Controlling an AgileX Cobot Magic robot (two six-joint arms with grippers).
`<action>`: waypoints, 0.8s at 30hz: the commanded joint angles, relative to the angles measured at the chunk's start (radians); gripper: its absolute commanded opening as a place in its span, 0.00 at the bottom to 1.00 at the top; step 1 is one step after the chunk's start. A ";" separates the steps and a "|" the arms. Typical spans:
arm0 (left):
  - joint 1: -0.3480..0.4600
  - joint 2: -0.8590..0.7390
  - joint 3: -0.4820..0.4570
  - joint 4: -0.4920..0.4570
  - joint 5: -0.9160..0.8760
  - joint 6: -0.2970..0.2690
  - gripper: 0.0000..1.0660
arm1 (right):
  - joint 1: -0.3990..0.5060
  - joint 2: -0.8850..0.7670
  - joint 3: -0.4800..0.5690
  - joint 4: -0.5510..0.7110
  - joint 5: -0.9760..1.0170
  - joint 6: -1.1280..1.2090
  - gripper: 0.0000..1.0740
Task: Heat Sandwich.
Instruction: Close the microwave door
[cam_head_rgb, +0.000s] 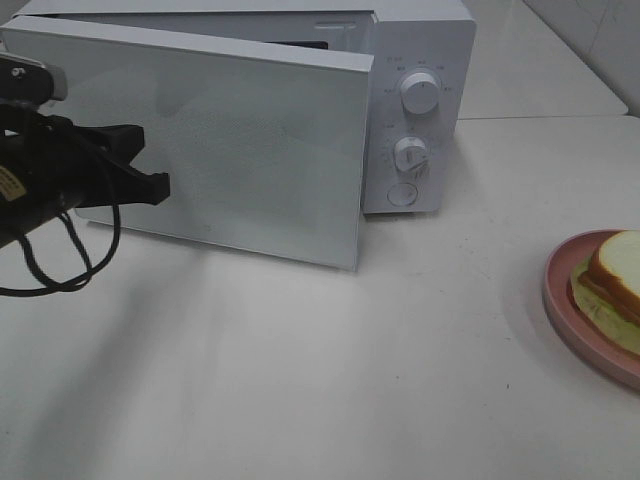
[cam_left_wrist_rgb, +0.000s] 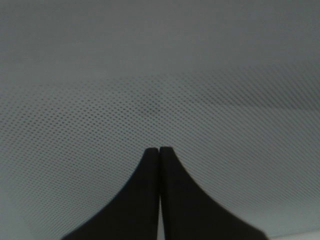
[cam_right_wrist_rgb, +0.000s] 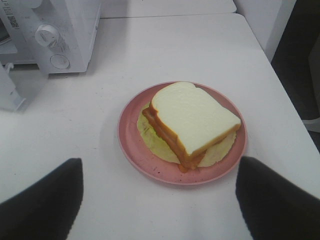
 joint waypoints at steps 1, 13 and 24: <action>-0.054 0.037 -0.044 -0.077 -0.013 0.040 0.00 | -0.008 -0.027 0.002 0.001 -0.013 -0.011 0.71; -0.181 0.155 -0.200 -0.233 -0.008 0.092 0.00 | -0.008 -0.027 0.002 0.001 -0.013 -0.010 0.71; -0.222 0.251 -0.407 -0.235 0.097 0.108 0.00 | -0.008 -0.027 0.002 0.000 -0.013 -0.008 0.71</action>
